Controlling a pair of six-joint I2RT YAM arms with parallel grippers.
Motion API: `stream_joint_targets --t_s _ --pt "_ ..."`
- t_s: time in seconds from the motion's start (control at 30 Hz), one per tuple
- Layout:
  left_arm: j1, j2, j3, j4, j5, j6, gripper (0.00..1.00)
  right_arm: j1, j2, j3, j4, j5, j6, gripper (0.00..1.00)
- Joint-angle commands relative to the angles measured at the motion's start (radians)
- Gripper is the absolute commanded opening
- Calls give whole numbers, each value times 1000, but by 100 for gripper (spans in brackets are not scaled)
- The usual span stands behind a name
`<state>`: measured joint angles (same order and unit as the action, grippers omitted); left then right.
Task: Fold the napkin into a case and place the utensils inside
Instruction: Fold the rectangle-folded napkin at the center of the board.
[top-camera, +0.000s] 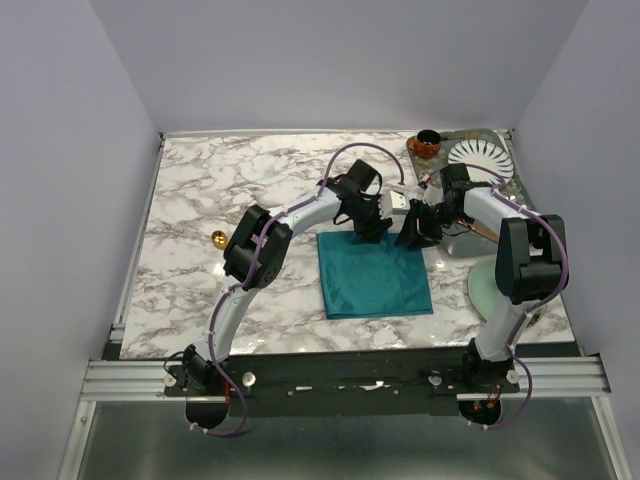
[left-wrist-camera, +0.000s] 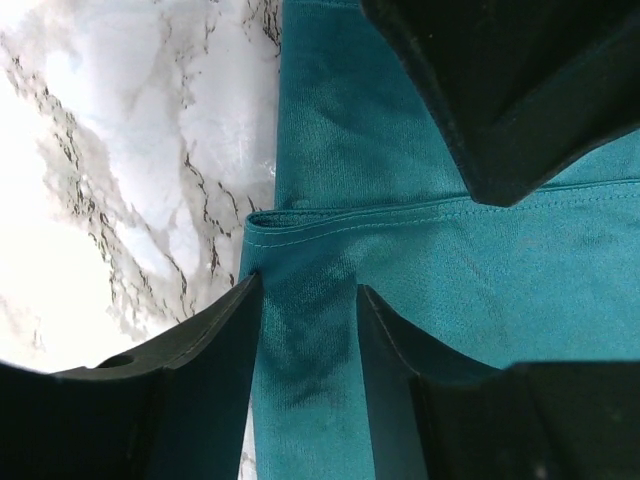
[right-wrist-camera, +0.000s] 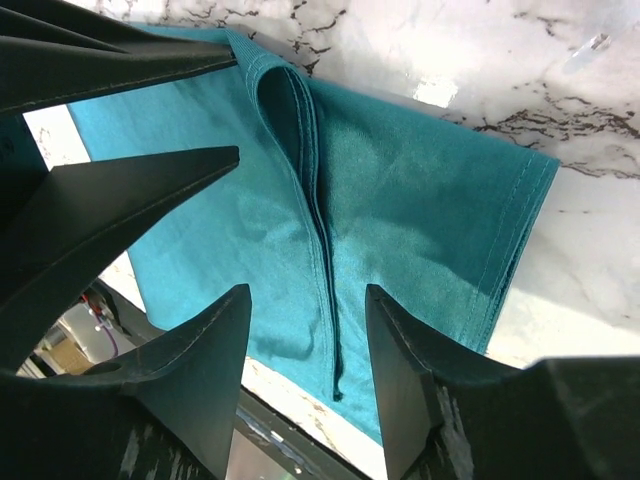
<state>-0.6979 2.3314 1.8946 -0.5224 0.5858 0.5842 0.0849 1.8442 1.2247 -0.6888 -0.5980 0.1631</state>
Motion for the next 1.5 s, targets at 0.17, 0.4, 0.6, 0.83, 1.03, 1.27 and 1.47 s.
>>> stream_joint_targets --t_s 0.17,0.4,0.6,0.83,1.03,1.27,1.47 --pt "-2 19 31 39 -17 -1 60 -1 20 29 31 17 -8 59" --pt "-3 19 26 58 -27 11 62 -1 23 24 37 17 -5 60" --pt "-11 49 75 12 -32 45 61 -1 29 27 38 18 0 62" --pt "-15 46 86 -31 6 104 29 -1 29 27 38 21 -17 64" --pt "-6 0 64 -51 78 129 0 -1 20 25 64 7 -65 73" --pt "35 -32 72 -59 228 88 0 -1 15 -2 132 -77 -112 78" --pt "74 -27 100 -88 333 59 0 1 3 -51 224 -117 -132 76"
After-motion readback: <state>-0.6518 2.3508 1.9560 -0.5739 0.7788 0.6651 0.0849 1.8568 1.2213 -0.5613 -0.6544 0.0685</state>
